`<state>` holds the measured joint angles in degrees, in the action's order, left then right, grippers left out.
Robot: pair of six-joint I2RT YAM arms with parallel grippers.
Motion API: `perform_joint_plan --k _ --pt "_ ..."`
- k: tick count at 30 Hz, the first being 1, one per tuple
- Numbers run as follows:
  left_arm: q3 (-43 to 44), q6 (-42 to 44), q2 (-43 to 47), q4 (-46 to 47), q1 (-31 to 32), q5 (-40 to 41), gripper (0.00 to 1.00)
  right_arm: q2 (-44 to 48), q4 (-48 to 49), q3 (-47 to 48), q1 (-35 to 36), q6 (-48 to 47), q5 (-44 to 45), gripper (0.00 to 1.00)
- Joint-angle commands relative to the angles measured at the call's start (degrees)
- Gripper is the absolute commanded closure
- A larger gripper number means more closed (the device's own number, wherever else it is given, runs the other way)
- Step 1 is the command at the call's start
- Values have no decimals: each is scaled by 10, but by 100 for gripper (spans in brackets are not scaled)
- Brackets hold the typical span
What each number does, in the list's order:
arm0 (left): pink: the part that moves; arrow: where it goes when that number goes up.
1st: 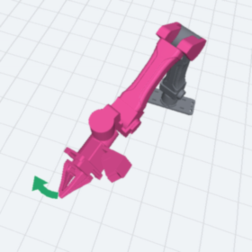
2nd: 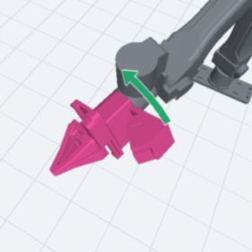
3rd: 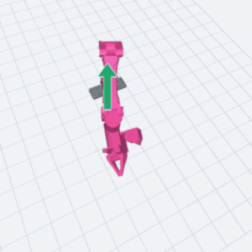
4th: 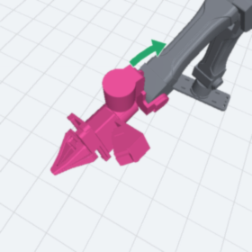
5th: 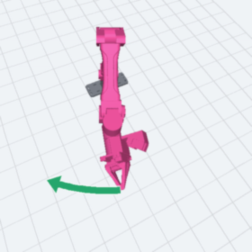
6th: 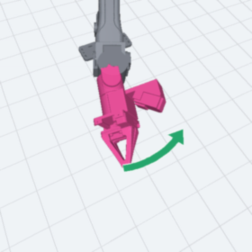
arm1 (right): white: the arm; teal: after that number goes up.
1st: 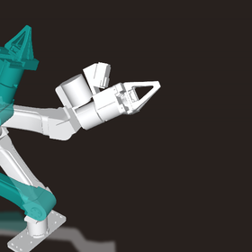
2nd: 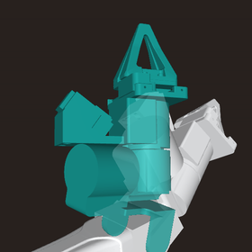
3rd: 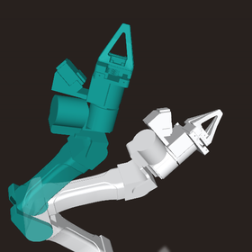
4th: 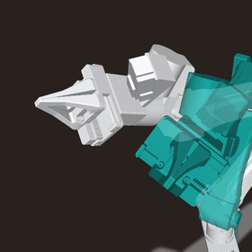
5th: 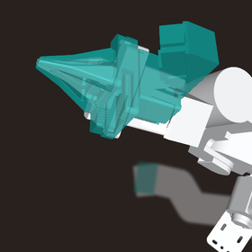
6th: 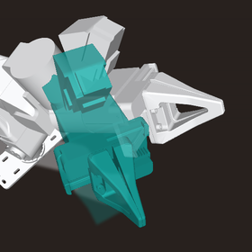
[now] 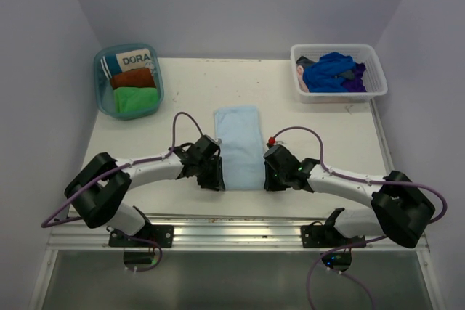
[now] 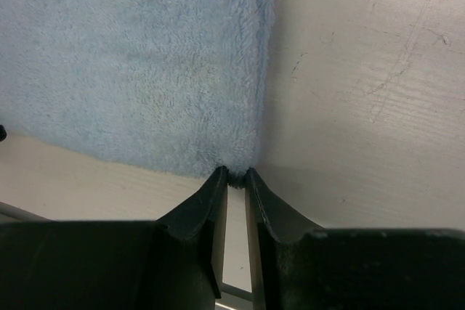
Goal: Roll the towels
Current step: Roll the towel
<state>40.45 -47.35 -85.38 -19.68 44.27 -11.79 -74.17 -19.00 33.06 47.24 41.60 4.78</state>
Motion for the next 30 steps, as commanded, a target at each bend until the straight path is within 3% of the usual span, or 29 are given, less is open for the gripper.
perform_joint_plan --k 1,4,6,8,18,30 --pt "-12 -2 -9 13 6 2 69 2 8 -1 1 4 1 81" --pt "-12 -4 -15 12 10 1 75 3 5 1 1 3 1 87" --pt "-8 -5 -16 8 10 9 86 5 4 3 1 0 3 100" --pt "1 -5 -15 -11 10 19 100 6 -9 11 1 -2 15 100" --pt "71 -20 20 -58 7 39 100 53 -58 70 0 -29 54 100" --pt "141 -11 8 -78 -62 22 100 -6 -46 149 -16 -68 86 100"
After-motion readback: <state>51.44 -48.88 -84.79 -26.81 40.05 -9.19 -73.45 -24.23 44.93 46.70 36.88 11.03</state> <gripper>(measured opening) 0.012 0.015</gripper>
